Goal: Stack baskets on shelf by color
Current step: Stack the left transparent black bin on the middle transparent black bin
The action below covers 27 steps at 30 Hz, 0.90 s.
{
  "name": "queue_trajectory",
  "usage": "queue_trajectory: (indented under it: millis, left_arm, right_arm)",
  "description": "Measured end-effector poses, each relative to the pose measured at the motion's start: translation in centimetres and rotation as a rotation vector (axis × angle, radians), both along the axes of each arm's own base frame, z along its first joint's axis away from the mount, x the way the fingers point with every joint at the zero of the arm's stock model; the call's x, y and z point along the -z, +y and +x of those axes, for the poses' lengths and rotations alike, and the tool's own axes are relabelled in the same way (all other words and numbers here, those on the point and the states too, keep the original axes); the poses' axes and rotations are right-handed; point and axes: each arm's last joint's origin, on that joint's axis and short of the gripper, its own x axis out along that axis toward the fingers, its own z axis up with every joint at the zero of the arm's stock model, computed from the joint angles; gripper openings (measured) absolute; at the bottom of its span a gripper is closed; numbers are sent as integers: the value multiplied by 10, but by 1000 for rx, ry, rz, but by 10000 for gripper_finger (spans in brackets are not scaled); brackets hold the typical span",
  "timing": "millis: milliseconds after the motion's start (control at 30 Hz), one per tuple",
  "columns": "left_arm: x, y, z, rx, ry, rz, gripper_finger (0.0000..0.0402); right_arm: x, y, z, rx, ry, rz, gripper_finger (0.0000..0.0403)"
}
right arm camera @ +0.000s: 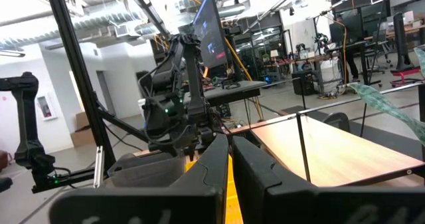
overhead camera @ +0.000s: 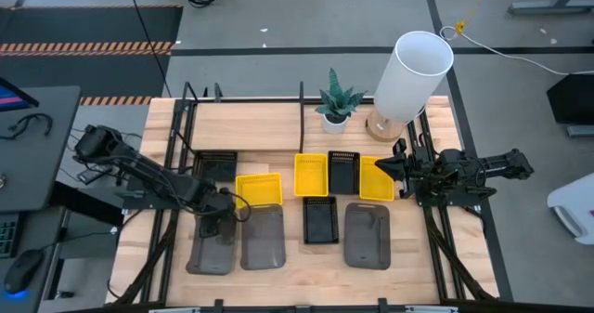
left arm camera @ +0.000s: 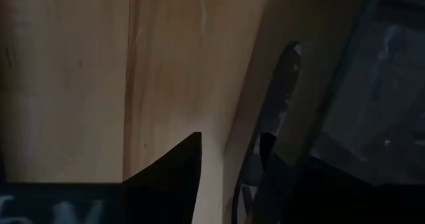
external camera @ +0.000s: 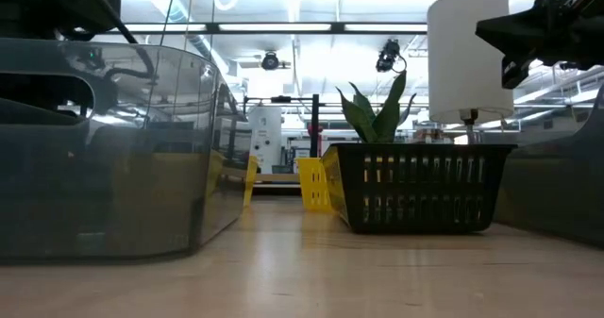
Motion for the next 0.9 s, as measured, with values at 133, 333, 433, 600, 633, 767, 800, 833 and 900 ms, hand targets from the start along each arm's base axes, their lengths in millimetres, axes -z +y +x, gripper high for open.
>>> queue_trajectory:
  millis: [133, 333, 433, 600, 633, 767, 800, 833, 900]
  left_arm:
    - [1, 0, 0, 0, 6, 2, 137]
    - [1, 0, 1, 3, 3, 1, 113]
    - [1, 0, 1, 8, 1, 1, 100]
    - [1, 0, 1, 11, 1, 1, 56]
    - [1, 0, 1, 11, 1, 1, 45]
    - [1, -1, 0, 25, 7, -13, 9]
    - [1, -1, 0, 25, 7, -16, 9]
    - [1, -1, 0, 25, 8, -18, 10]
    - [1, -1, 0, 26, 11, -16, 11]
  right_arm:
    - [0, 0, 0, 0, 0, 0, 27]
    - [0, 0, 0, 0, 0, 0, 27]
    - [0, 0, 0, 0, 0, 0, 27]
    - [0, 0, 0, 0, 0, 0, 27]
    - [0, 0, 0, 0, 0, 0, 27]
    - [0, 0, 0, 0, 0, 0, 27]
    - [0, 0, 0, 0, 0, 0, 27]
    - [0, 0, 0, 0, 0, 0, 27]
    - [0, 0, 0, 0, 0, 0, 27]
